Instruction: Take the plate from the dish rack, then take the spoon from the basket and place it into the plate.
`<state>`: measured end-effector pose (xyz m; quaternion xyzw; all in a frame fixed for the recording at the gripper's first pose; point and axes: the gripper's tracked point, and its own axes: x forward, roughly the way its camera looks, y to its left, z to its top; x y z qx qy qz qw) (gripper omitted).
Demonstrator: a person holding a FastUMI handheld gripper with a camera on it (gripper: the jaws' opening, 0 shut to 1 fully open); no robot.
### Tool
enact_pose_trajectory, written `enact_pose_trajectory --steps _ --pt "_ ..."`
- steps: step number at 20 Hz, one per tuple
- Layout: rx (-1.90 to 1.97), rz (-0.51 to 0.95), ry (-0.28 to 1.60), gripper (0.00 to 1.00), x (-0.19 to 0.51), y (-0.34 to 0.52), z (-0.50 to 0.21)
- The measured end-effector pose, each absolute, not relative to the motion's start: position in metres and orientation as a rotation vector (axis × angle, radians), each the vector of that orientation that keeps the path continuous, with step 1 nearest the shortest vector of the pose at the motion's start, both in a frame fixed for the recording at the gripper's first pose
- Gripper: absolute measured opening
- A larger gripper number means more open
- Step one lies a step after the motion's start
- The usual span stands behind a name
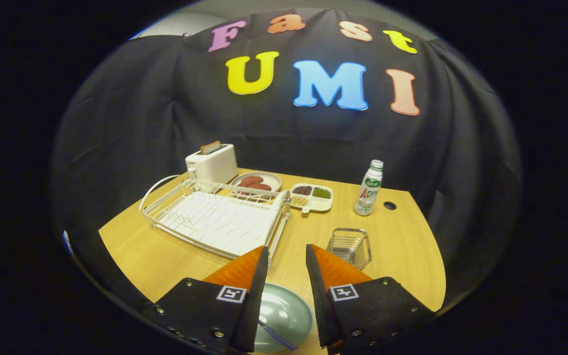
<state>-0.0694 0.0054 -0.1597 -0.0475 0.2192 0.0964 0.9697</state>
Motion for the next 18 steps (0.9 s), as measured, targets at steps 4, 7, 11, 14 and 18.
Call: enact_pose_trajectory --steps 4,7,11,14,18 --pt "-0.032 0.055 0.288 0.47 -0.062 -0.051 -0.087" --pt "-0.012 -0.006 0.196 0.47 -0.060 -0.079 -0.043" --pt "-0.015 -0.035 0.055 0.79 -0.056 -0.095 0.006" --pt "-0.013 -0.041 -0.001 0.97 -0.064 -0.094 0.023" --pt "-0.008 -0.044 0.013 0.97 -0.059 -0.099 0.013"
